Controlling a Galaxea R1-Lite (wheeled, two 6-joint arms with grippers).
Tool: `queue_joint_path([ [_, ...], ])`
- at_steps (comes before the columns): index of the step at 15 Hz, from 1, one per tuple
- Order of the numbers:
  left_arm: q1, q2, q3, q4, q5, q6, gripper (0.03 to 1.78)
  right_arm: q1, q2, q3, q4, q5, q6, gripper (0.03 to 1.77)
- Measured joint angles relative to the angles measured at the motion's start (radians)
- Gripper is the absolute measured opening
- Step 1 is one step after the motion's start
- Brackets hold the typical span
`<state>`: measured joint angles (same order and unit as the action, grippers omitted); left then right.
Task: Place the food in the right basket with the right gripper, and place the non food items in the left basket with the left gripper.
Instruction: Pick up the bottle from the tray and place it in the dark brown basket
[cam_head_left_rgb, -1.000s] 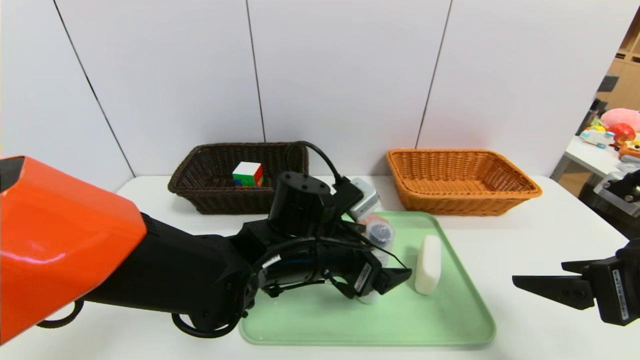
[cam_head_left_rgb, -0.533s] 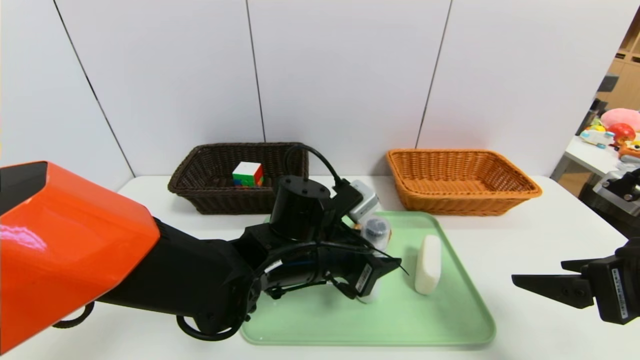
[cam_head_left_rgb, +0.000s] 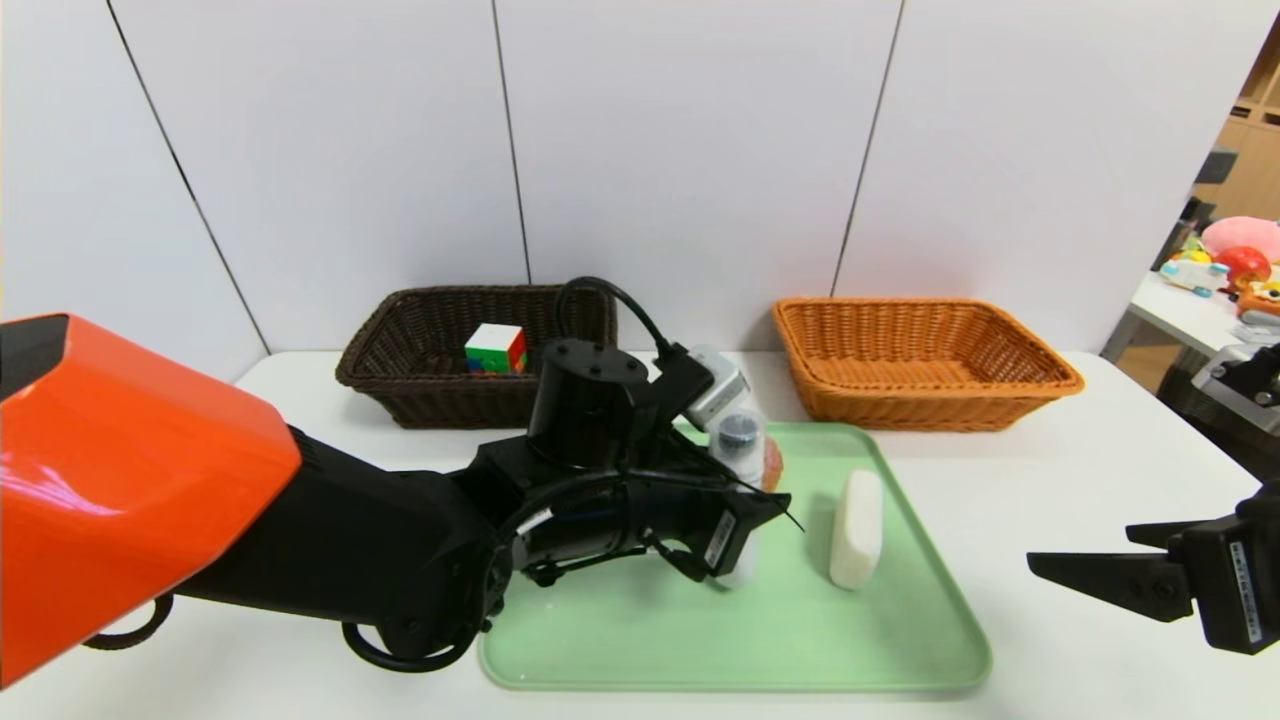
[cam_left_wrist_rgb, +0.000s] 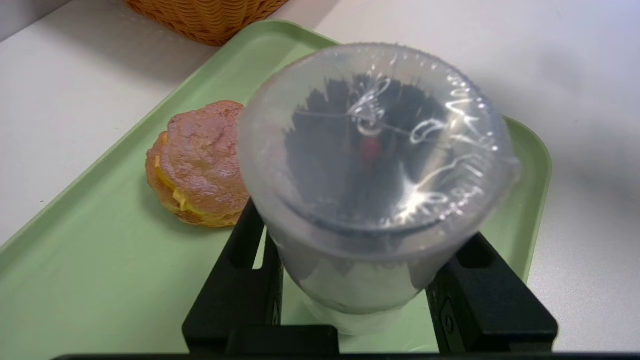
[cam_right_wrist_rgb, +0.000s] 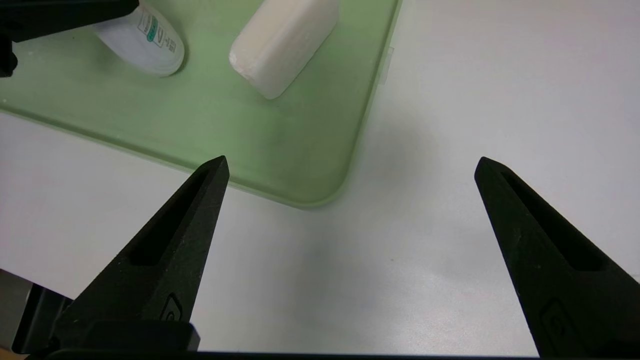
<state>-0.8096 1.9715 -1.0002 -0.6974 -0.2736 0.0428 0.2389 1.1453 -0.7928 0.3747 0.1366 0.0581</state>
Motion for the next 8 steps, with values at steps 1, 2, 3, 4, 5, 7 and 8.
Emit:
queue_joint_path([
  [1, 0.006, -0.01, 0.002, 0.0, 0.0, 0.0, 0.78, 0.0, -0.003, 0.003, 0.0, 0.0, 0.0, 1.7],
  [2, 0.014, -0.021, 0.003, 0.0, -0.002, 0.0, 0.78, 0.0, -0.005, 0.006, 0.0, 0.0, -0.001, 1.7],
  [3, 0.024, -0.034, 0.003, 0.001, -0.003, 0.002, 0.78, 0.0, -0.007, 0.012, -0.001, 0.001, -0.006, 1.7],
  [4, 0.03, -0.049, 0.0, 0.003, -0.003, 0.004, 0.78, 0.002, -0.01, 0.015, -0.001, 0.001, -0.008, 1.7],
  [5, 0.036, -0.067, -0.001, 0.008, -0.003, 0.007, 0.78, 0.003, -0.013, 0.016, -0.001, 0.0, -0.009, 1.7],
  [7, 0.053, -0.111, -0.011, 0.03, -0.003, 0.011, 0.78, 0.003, -0.017, 0.017, -0.001, 0.0, -0.009, 1.7],
  [8, 0.065, -0.137, -0.019, 0.042, -0.002, 0.015, 0.78, 0.003, -0.021, 0.018, -0.001, 0.0, -0.008, 1.7],
])
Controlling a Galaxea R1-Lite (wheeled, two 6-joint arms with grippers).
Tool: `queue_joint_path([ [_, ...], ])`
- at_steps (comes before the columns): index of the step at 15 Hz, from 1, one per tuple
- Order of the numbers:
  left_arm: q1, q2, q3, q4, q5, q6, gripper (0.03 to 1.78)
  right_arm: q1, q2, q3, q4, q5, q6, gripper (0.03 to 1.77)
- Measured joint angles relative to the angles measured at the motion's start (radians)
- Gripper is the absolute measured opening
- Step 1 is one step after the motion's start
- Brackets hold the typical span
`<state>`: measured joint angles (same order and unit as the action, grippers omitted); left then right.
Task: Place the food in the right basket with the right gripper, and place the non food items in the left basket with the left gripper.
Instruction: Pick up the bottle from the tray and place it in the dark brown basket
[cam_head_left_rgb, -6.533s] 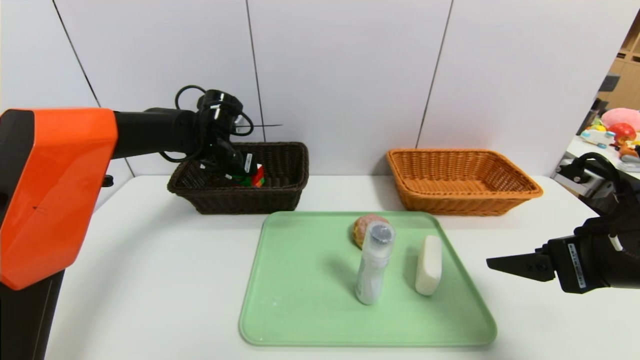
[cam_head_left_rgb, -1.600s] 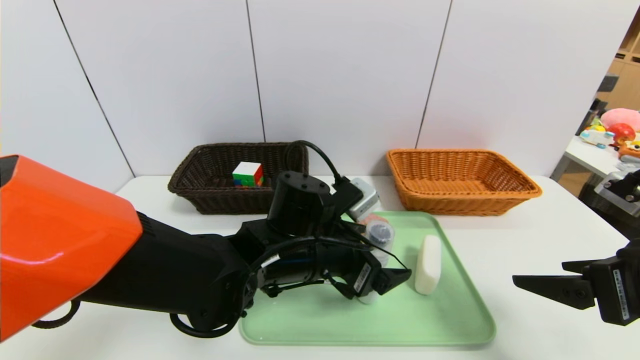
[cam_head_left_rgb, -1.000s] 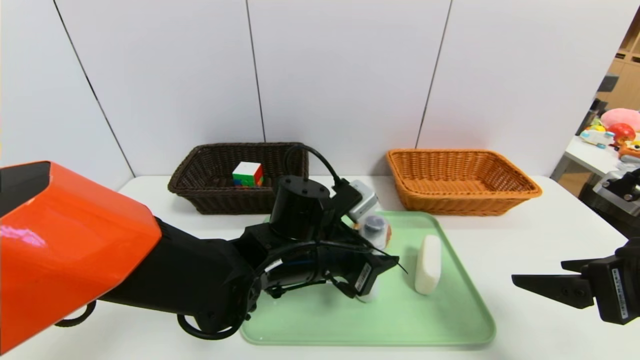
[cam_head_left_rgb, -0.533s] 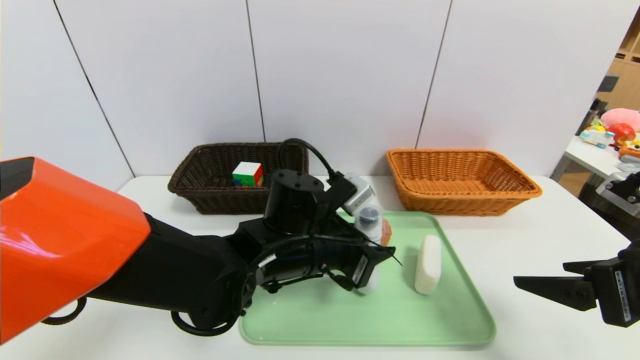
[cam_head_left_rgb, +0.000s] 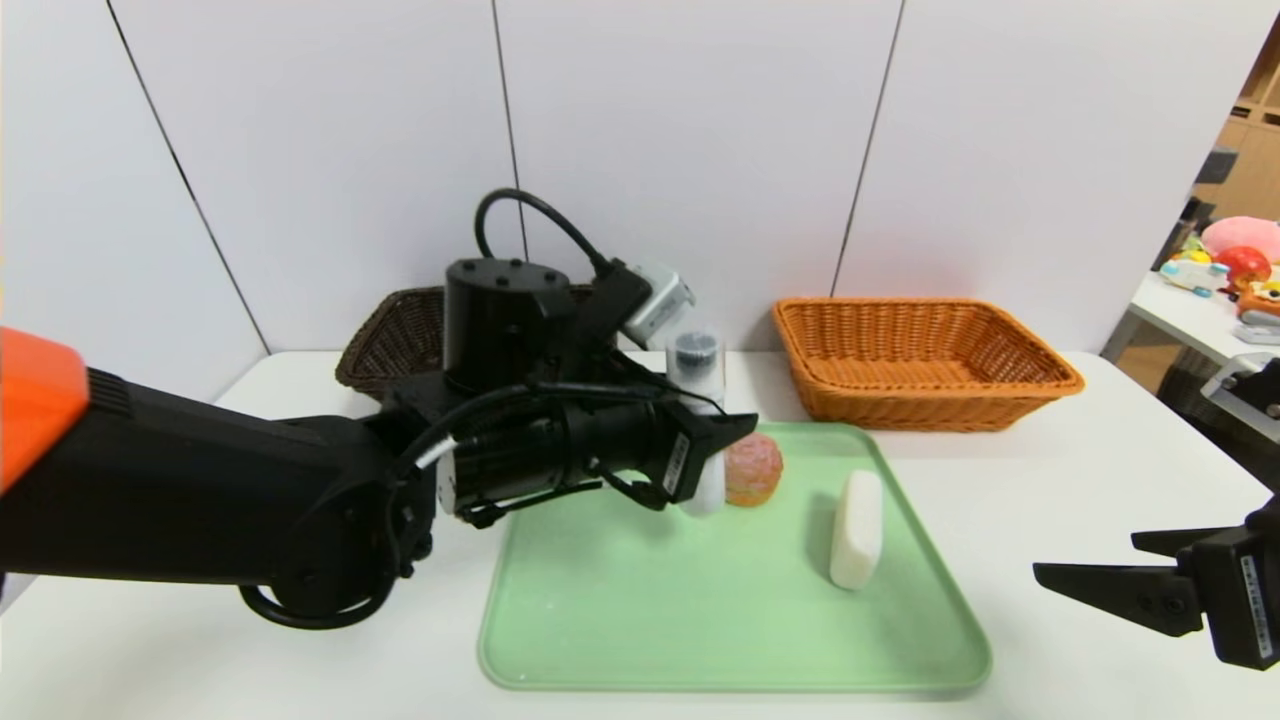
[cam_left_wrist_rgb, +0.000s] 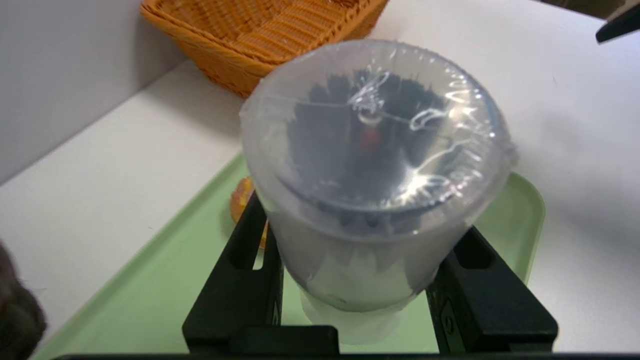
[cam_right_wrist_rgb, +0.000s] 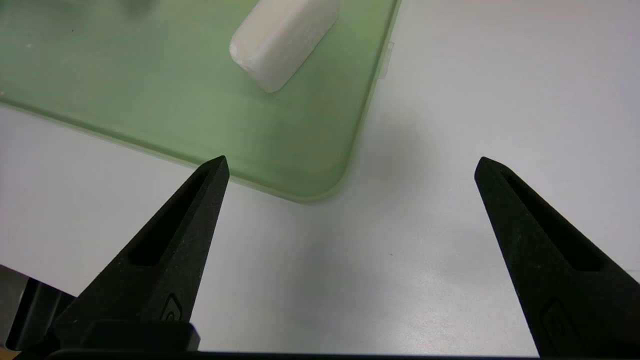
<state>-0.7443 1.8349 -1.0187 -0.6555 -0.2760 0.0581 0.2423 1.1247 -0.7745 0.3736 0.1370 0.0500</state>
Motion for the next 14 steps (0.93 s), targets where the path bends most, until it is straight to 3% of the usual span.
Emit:
queue_joint_path([
  [3, 0.09, -0.077, -0.04, 0.037, 0.001, 0.023, 0.78, 0.0, -0.024, 0.014, 0.0, 0.001, 0.003, 1.7],
  [6, 0.234, -0.106, -0.124, 0.124, -0.002, 0.02, 0.78, 0.0, -0.035, 0.021, -0.001, 0.001, 0.0, 1.7],
  [14, 0.585, 0.049, -0.374, 0.265, 0.003, 0.023, 0.78, -0.005, -0.045, 0.02, -0.001, 0.001, 0.002, 1.7],
])
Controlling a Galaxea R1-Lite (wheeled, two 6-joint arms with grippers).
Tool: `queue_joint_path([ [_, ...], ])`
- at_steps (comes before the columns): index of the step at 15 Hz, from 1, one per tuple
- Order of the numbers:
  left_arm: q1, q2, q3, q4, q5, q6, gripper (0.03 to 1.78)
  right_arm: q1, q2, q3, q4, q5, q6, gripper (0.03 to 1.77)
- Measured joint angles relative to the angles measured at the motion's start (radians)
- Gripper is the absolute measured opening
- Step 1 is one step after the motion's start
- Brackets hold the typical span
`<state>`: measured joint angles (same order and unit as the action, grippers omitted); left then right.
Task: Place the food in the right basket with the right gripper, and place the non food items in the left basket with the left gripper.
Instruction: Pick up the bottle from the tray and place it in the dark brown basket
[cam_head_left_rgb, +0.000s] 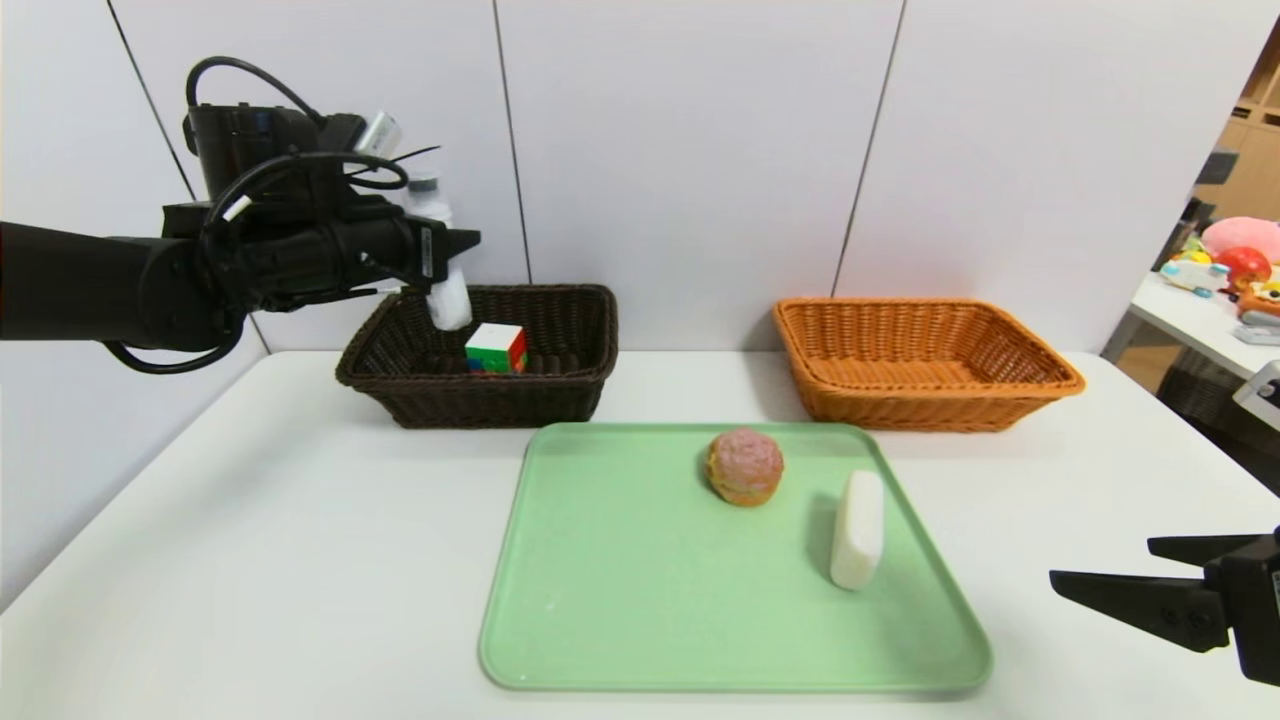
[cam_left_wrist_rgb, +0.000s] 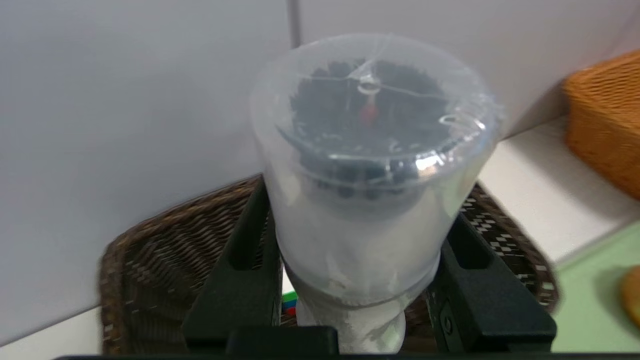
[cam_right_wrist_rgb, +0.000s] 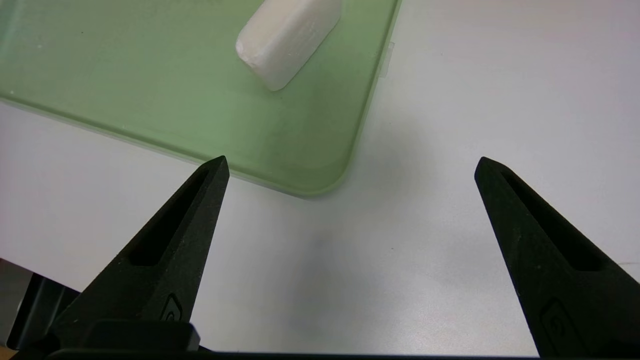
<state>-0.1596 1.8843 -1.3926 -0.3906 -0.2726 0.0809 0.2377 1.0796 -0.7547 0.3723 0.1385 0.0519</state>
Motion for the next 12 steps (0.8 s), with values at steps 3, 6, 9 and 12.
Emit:
queue_joint_path([
  [3, 0.072, 0.056, -0.081, 0.121, -0.003, 0.042, 0.78, 0.0, 0.0, -0.004, 0.0, 0.0, -0.003, 1.7],
  [6, 0.097, 0.101, -0.116, 0.154, -0.006, 0.072, 0.78, 0.001, 0.0, -0.002, 0.0, 0.0, -0.003, 1.7],
  [9, 0.099, 0.141, -0.125, 0.15, -0.008, 0.073, 0.78, 0.001, 0.0, -0.004, 0.0, 0.0, -0.005, 1.7],
  [12, 0.1, 0.184, -0.127, 0.118, -0.005, 0.07, 0.78, 0.001, 0.001, -0.002, -0.009, 0.001, -0.006, 1.7],
])
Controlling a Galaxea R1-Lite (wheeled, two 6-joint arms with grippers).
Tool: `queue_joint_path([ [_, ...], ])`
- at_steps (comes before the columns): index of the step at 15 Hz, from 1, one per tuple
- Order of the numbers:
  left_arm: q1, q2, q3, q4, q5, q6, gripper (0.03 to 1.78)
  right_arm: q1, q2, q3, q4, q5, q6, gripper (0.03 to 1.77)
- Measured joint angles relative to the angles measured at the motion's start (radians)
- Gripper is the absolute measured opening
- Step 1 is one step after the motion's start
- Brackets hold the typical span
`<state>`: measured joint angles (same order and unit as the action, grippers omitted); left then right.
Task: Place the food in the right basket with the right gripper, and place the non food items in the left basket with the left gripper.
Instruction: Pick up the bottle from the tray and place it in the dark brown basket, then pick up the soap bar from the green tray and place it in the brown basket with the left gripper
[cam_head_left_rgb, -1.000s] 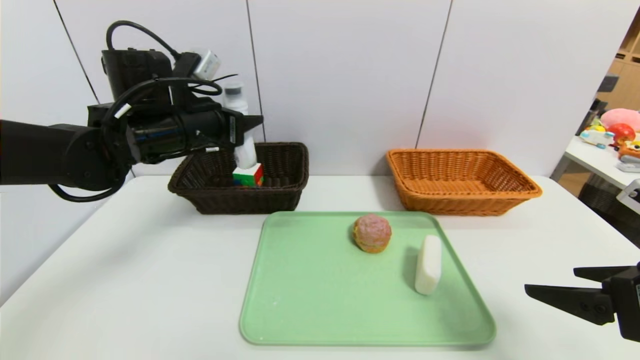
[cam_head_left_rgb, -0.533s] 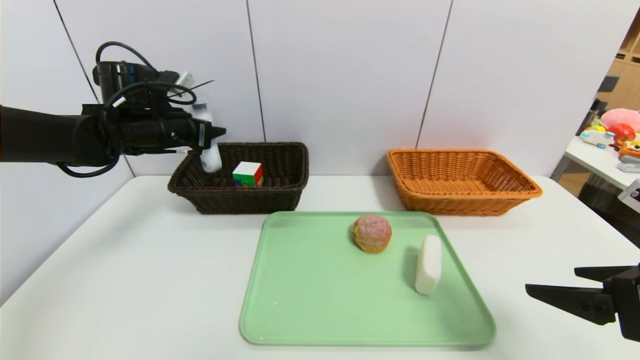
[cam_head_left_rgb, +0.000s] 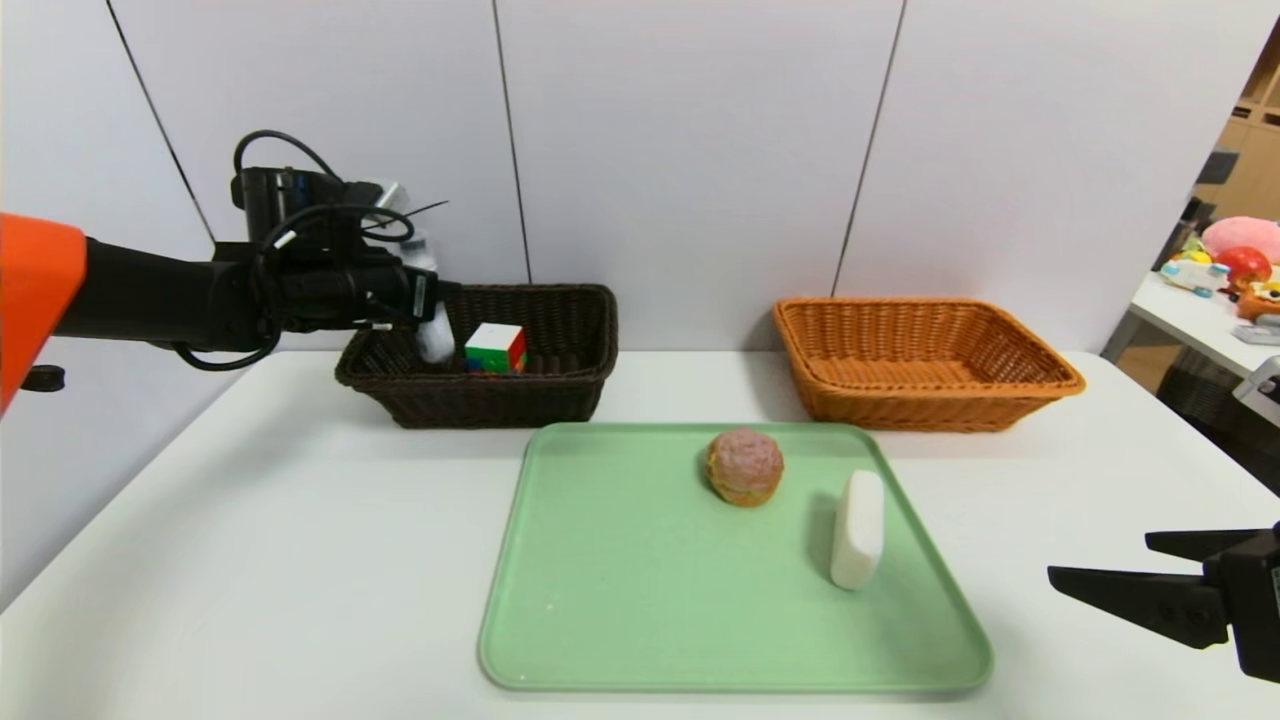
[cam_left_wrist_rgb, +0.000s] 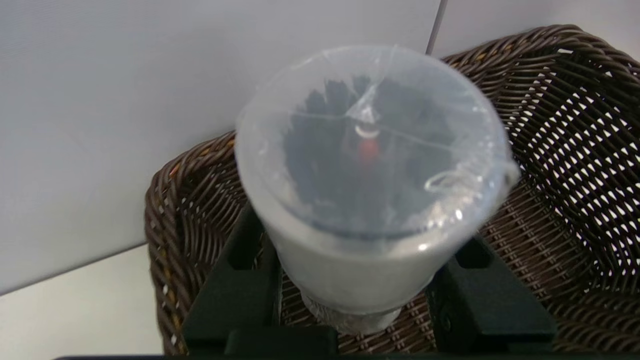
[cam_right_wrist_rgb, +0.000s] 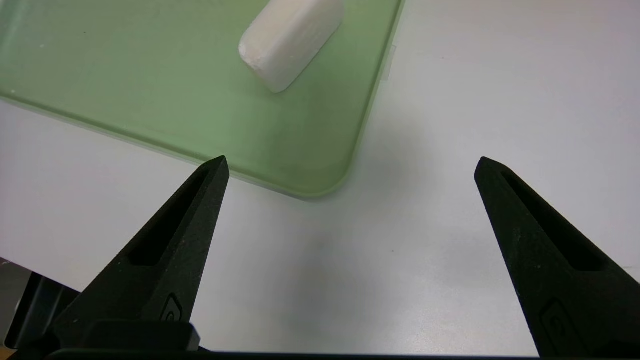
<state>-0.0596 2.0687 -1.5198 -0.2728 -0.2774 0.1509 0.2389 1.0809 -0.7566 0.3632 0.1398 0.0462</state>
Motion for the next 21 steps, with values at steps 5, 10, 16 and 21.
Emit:
queue_joint_path([
  [5, 0.001, 0.028, -0.009, -0.005, 0.003, -0.004, 1.15, 0.0, 0.0, 0.012, -0.034, 0.001, 0.001, 1.7],
  [10, 0.002, -0.009, 0.0, -0.002, 0.003, -0.005, 1.41, 0.0, 0.0, 0.013, -0.034, 0.0, 0.004, 1.7],
  [16, -0.026, -0.232, 0.073, 0.071, -0.003, -0.008, 1.57, 0.0, -0.011, 0.014, -0.034, 0.002, 0.002, 1.7],
  [21, -0.239, -0.368, 0.179, 0.089, 0.003, -0.083, 1.63, 0.0, -0.023, 0.027, -0.034, 0.002, 0.002, 1.7],
])
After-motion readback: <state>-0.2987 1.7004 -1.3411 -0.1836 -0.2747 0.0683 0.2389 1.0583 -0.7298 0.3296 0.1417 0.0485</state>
